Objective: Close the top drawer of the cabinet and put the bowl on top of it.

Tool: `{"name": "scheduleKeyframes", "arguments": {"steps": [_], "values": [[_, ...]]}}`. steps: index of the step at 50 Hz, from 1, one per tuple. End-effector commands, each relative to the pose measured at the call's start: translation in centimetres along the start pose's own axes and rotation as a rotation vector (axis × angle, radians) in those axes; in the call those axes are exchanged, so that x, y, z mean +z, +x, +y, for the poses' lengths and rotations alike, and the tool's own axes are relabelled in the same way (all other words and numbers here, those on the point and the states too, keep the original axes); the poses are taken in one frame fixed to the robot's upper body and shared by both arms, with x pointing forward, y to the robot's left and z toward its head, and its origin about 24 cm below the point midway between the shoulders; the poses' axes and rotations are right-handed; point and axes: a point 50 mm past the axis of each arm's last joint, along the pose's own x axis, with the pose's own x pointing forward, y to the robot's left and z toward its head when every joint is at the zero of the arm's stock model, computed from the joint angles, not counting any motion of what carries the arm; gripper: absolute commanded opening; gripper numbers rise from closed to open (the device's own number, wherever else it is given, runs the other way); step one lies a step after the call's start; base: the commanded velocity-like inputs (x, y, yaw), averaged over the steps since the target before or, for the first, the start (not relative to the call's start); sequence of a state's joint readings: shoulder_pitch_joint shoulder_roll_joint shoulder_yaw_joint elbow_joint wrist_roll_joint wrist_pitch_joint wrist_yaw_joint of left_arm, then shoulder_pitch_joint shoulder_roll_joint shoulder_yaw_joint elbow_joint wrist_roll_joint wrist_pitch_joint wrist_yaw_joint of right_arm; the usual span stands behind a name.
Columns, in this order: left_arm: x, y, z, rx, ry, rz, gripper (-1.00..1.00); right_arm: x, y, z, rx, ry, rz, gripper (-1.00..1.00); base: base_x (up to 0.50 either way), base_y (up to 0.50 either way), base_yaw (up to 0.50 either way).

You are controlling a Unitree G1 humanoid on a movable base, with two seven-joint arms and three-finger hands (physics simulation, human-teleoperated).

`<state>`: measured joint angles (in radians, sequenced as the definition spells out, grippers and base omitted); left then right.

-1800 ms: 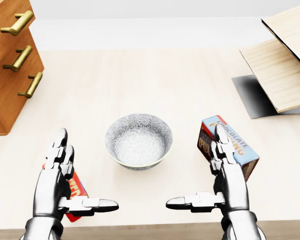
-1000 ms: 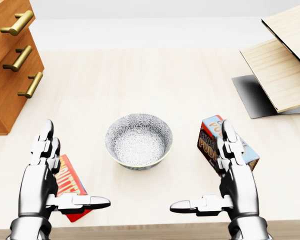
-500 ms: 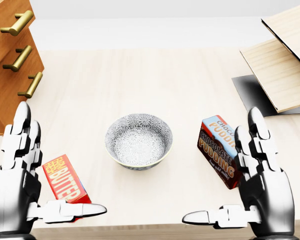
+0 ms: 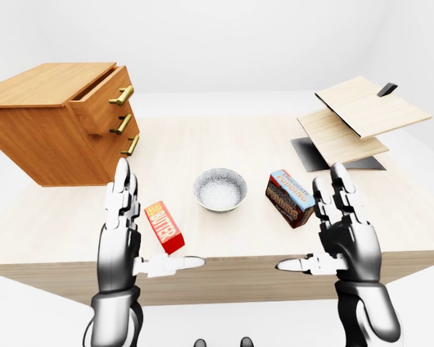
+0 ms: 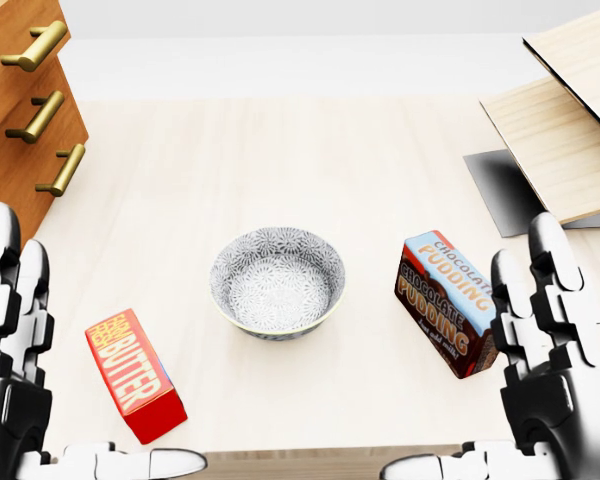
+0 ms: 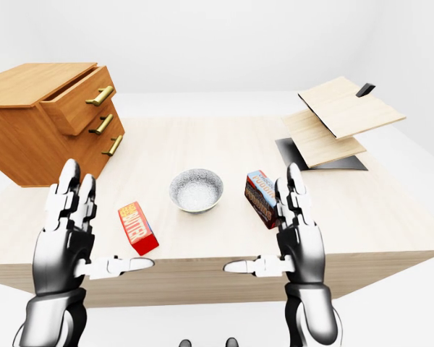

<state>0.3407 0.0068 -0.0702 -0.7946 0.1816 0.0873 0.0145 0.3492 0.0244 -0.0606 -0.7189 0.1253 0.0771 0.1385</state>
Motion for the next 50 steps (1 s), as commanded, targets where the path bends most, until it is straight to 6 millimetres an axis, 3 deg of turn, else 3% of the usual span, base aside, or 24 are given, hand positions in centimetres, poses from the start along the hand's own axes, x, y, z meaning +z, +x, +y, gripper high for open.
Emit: {"name": "scheduleKeyframes", "arguments": {"steps": [1, 50], "values": [[0.4, -0.25, 0.06, 0.003, 0.002, -0.009, 1.0, 0.27, -0.19, -0.01, 0.002, 0.002, -0.007, 1.0, 0.0, 0.0, 0.0], [0.95, -0.98, 0.25, 0.011, 0.024, -0.031, 1.0, 0.28, -0.4, 0.16, 0.02, 0.008, -0.006, 1.0, 0.0, 0.0, 0.0]]}}
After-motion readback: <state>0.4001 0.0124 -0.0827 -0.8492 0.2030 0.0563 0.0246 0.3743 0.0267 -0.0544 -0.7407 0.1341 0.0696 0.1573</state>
